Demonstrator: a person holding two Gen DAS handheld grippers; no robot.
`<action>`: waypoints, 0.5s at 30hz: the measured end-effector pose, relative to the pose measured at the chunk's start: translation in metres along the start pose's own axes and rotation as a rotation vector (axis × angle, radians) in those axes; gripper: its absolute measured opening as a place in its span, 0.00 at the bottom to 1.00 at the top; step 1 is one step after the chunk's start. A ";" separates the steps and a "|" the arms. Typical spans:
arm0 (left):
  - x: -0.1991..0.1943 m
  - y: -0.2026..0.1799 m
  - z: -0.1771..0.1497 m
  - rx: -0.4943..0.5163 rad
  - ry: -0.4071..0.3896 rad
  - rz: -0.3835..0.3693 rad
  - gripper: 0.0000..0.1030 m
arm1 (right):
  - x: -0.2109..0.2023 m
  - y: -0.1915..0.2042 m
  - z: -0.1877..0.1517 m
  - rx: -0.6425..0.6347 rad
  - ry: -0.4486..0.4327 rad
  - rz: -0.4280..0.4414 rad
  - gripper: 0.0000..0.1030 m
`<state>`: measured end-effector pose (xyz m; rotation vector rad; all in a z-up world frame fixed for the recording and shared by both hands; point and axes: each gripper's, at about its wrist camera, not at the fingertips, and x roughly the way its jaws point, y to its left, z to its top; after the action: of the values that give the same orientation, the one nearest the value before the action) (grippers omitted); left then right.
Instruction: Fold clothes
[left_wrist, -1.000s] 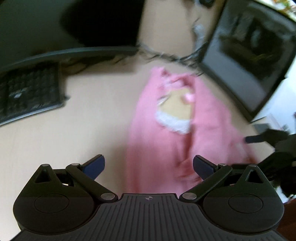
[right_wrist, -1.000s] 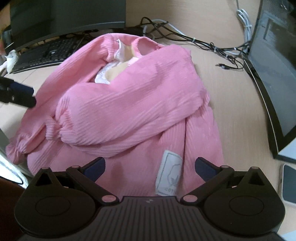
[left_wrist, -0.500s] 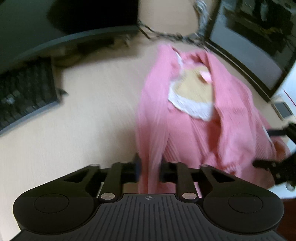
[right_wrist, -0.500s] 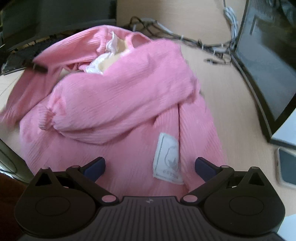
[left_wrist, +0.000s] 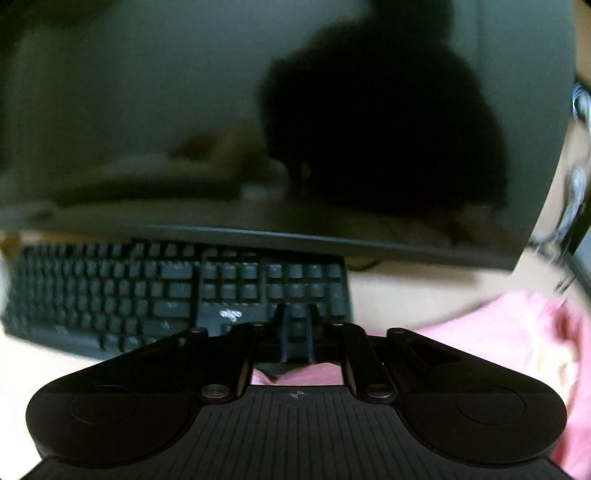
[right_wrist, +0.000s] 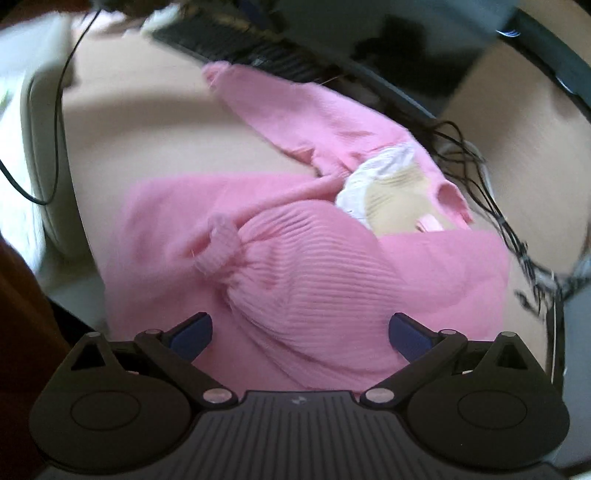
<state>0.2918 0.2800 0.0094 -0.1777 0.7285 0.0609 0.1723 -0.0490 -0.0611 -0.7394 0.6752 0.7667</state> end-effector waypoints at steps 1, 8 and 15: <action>-0.004 0.000 -0.003 -0.020 0.002 -0.049 0.30 | 0.002 -0.003 0.003 -0.001 -0.003 -0.004 0.92; -0.004 -0.048 -0.066 0.006 0.114 -0.274 0.72 | 0.001 -0.053 0.024 0.103 -0.038 -0.094 0.13; 0.016 -0.089 -0.092 0.030 0.196 -0.346 0.83 | -0.027 -0.125 0.021 0.215 -0.075 -0.337 0.10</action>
<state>0.2542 0.1752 -0.0563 -0.2810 0.8841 -0.3004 0.2634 -0.1053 0.0125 -0.6039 0.5374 0.4035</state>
